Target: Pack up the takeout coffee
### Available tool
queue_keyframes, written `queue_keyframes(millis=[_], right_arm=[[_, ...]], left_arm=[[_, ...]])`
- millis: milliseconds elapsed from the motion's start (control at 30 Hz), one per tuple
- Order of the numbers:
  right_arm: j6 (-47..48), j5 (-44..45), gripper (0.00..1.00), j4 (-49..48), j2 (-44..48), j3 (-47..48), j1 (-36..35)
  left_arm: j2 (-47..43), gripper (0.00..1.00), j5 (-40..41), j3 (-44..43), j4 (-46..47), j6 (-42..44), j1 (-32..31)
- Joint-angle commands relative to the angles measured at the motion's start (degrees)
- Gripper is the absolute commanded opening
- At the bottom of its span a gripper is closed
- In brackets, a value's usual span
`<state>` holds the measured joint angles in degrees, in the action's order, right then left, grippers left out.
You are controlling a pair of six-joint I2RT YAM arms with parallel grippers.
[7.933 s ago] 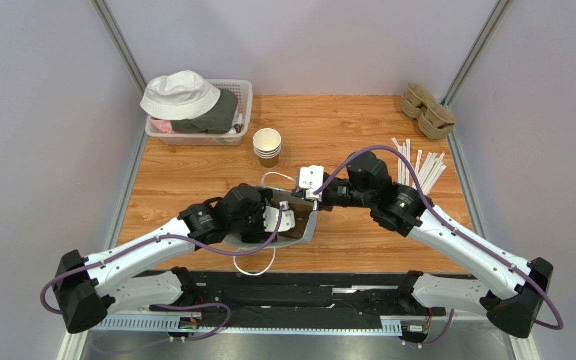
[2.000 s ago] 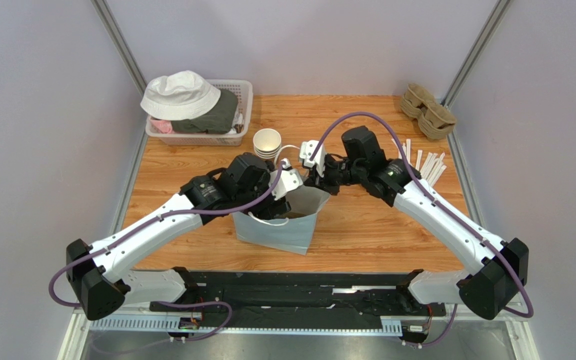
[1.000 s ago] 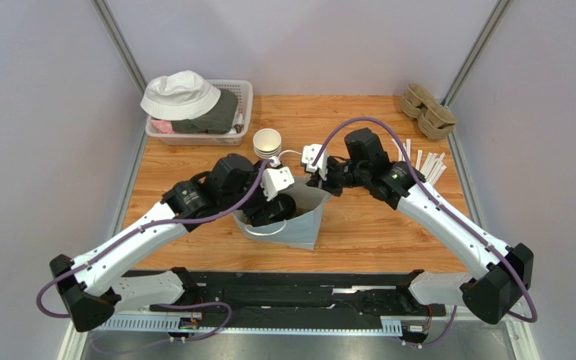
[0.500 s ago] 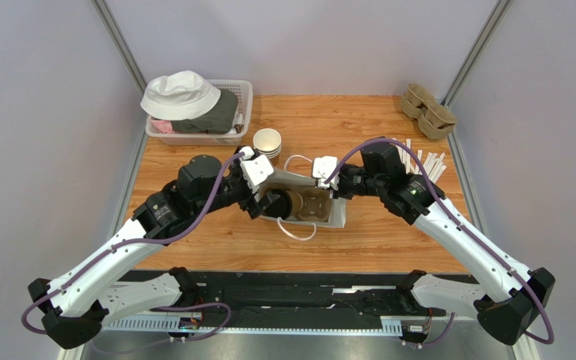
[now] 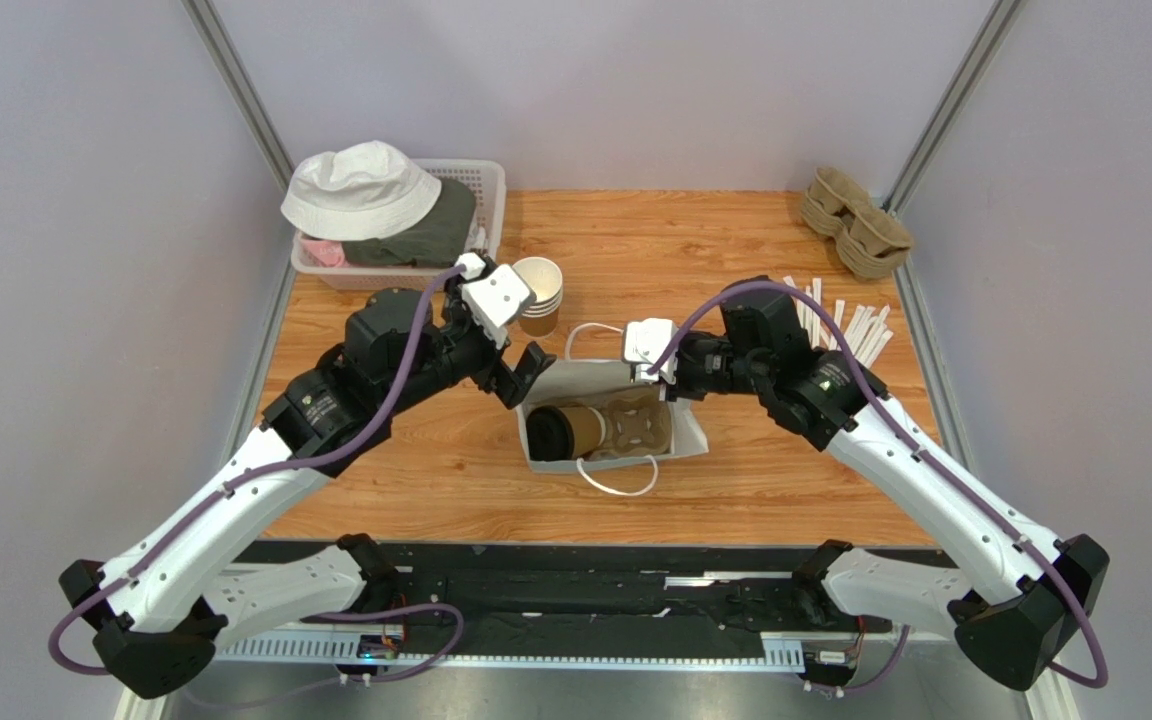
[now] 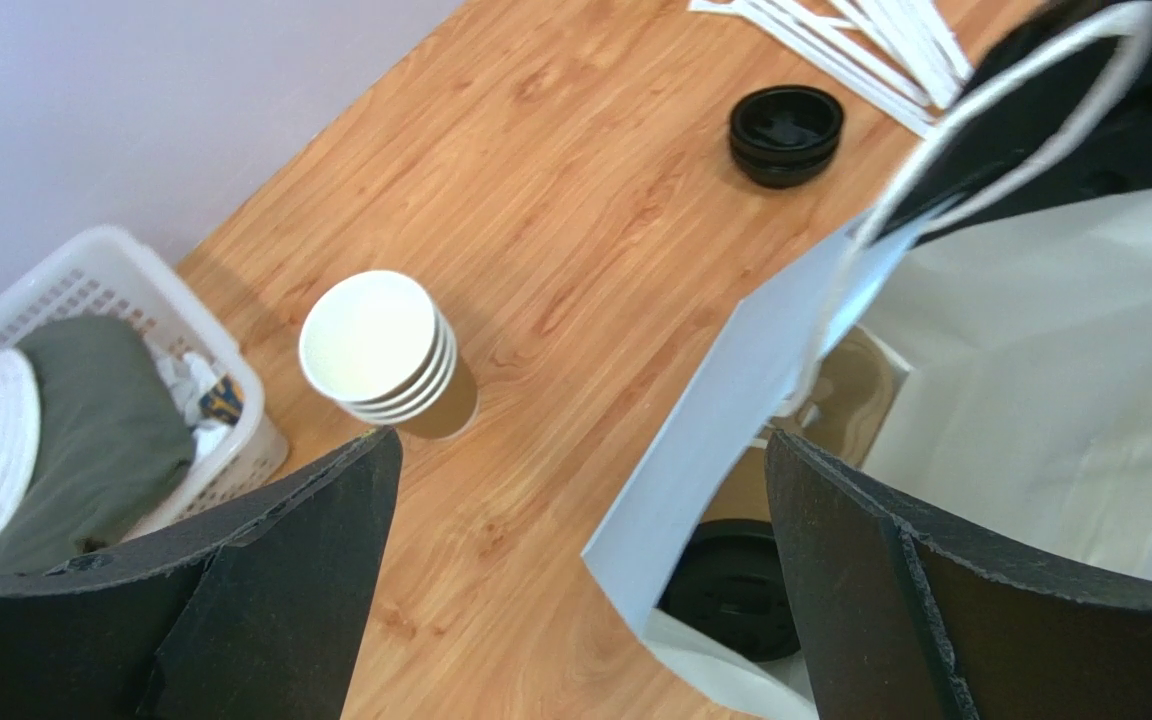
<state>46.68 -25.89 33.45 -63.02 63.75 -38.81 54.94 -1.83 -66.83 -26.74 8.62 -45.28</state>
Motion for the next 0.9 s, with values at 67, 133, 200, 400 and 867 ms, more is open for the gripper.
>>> queue_keyframes(millis=[67, 133, 200, 400, 867], right_arm=[[1.66, -1.44, 0.00, -3.57, 1.23, -0.46, 0.22], [2.10, -1.97, 0.00, -3.31, 2.11, -0.55, 0.22], [2.54, -2.93, 0.00, -2.87, 3.16, -0.64, 0.14], [3.95, -4.61, 0.00, -1.11, 5.19, -0.99, -0.21], [-2.73, -1.53, 0.00, 2.93, -1.04, 3.22, 2.59]], left_arm=[[-0.71, 0.99, 1.12, 0.82, 1.34, -7.38, 5.97], [-0.80, 0.99, 1.47, 2.04, 1.17, -8.27, 7.91], [-0.71, 0.99, 1.30, 3.01, 0.99, -11.25, 10.99], [-0.80, 0.99, 0.42, 7.32, 1.87, -11.70, 12.84], [4.47, 0.99, -4.58, 6.63, 0.55, -12.31, 15.83]])
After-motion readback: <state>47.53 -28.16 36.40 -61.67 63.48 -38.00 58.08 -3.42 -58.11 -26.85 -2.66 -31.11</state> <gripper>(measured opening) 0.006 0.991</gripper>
